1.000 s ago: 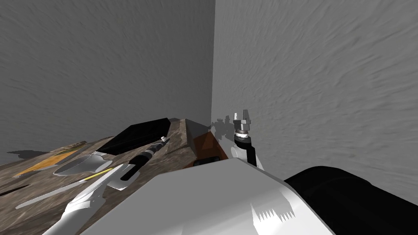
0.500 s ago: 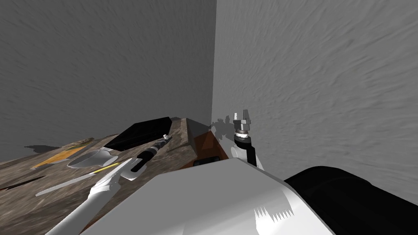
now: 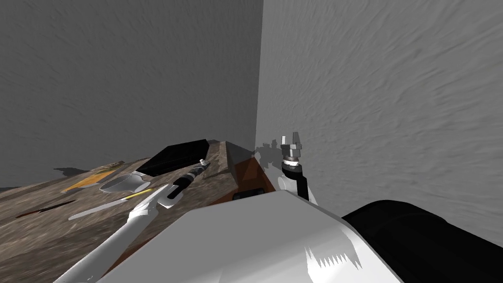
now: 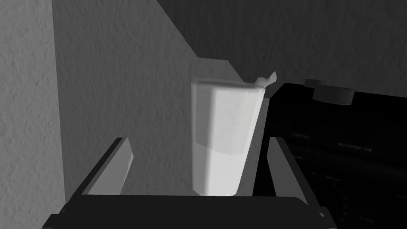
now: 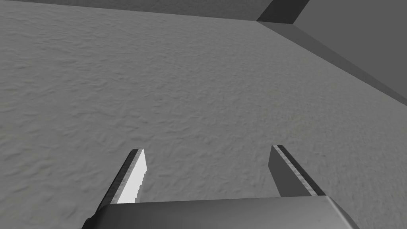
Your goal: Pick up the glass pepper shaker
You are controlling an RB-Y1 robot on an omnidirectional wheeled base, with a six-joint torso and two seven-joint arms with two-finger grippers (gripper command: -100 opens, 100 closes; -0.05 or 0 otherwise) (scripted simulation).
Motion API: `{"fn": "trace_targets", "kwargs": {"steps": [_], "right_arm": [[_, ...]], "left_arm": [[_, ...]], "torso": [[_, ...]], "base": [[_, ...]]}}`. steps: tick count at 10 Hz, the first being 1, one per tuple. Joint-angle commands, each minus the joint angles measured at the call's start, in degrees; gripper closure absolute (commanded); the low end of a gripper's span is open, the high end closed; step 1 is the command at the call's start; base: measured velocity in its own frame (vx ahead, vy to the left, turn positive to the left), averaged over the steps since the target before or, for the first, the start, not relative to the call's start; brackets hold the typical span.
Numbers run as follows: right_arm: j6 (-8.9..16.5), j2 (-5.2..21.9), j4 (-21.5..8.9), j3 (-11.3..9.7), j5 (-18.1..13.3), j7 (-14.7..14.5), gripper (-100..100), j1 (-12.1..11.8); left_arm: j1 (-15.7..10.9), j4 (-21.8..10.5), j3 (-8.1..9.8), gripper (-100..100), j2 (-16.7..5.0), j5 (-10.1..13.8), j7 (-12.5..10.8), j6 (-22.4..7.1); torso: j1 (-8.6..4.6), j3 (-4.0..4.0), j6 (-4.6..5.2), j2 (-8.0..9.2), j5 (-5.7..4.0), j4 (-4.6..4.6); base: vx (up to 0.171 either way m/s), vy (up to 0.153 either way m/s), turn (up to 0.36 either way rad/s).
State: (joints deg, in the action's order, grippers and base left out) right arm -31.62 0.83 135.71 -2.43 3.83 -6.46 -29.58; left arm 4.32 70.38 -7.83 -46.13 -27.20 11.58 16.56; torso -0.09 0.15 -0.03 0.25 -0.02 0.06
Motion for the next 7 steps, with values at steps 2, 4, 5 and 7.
{"fn": "trace_targets", "kwargs": {"steps": [2,4,5,7], "right_arm": [[0.0,0.0,0.0,0.0,0.0,0.0,0,0.0],[0.0,0.0,0.0,0.0,0.0,0.0,0,0.0],[0.0,0.0,0.0,0.0,0.0,0.0,0,0.0],[0.0,0.0,0.0,0.0,0.0,0.0,0,0.0]], "left_arm": [[-4.3,-4.37,-2.83,-100,0.86,0.69,0.8,1.06],[-7.47,-7.35,-2.83,-100,0.86,0.69,0.8,1.06],[-9.63,-9.66,-5.28,-100,1.47,1.34,1.36,1.87],[-13.91,-14.19,-7.73,-100,2.08,1.99,1.92,2.67]], "torso": [[0.0,-0.03,0.0,-0.07,-0.01,-0.01],[0.0,-0.01,-0.01,-0.01,0.0,0.0],[0.0,-0.03,0.01,-0.06,-0.01,-0.01],[0.0,0.0,-0.01,0.0,-0.01,0.0]], "base": [[-0.029,0.003,0.031],[-0.036,0.001,0.019],[-0.045,0.006,0.057],[-0.054,0.008,0.064]]}}
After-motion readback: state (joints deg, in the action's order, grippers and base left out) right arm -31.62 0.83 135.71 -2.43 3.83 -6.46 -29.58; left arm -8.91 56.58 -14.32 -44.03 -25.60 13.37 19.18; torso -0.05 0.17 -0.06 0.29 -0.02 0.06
